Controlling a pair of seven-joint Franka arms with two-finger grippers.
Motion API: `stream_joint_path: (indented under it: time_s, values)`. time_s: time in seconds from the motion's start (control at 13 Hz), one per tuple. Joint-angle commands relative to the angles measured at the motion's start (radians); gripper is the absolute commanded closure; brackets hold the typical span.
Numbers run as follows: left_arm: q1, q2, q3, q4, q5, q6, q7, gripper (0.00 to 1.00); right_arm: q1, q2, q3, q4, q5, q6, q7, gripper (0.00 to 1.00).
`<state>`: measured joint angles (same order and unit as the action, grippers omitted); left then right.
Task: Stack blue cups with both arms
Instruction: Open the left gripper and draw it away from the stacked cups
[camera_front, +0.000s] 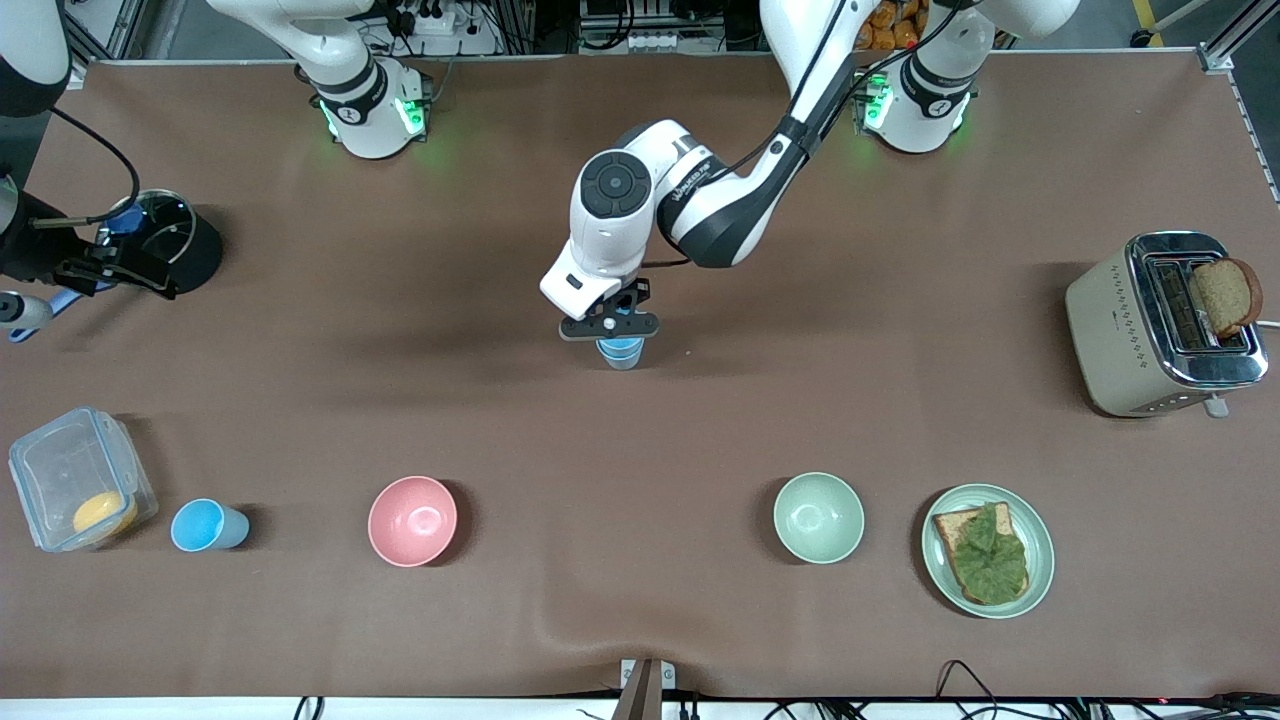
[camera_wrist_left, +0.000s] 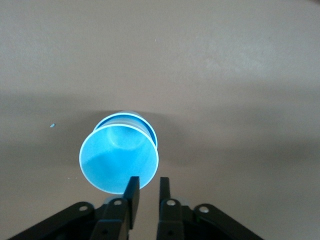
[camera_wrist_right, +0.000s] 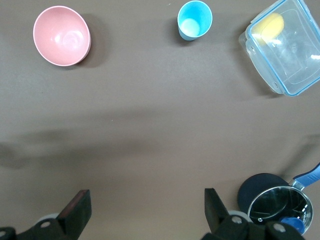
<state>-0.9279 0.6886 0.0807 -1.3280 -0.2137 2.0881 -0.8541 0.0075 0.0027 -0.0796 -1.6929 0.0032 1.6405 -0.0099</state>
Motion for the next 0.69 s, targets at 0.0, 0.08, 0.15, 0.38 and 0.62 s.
stream_joint_path:
  time_s: [0.0, 0.08, 0.15, 0.38, 0.62]
  values:
    - [0.035, -0.067, 0.021, -0.003, -0.016, -0.048, -0.010, 0.38, -0.015, -0.001, 0.009, 0.009, -0.015, -0.011, -0.007, 0.00]
    - [0.061, -0.092, 0.021, -0.008, -0.007, -0.081, -0.007, 0.10, -0.015, -0.001, 0.009, 0.009, -0.015, -0.011, -0.007, 0.00]
    - [0.082, -0.119, 0.021, -0.016, -0.004, -0.114, 0.010, 0.00, -0.015, -0.001, 0.009, 0.009, -0.015, -0.011, -0.007, 0.00]
    - [0.170, -0.231, 0.019, -0.065, -0.004, -0.218, 0.139, 0.00, -0.015, -0.001, 0.007, 0.009, -0.015, -0.011, -0.008, 0.00]
    - [0.268, -0.361, 0.021, -0.140, 0.004, -0.322, 0.145, 0.00, -0.015, -0.001, 0.007, 0.009, -0.015, -0.011, -0.008, 0.00]
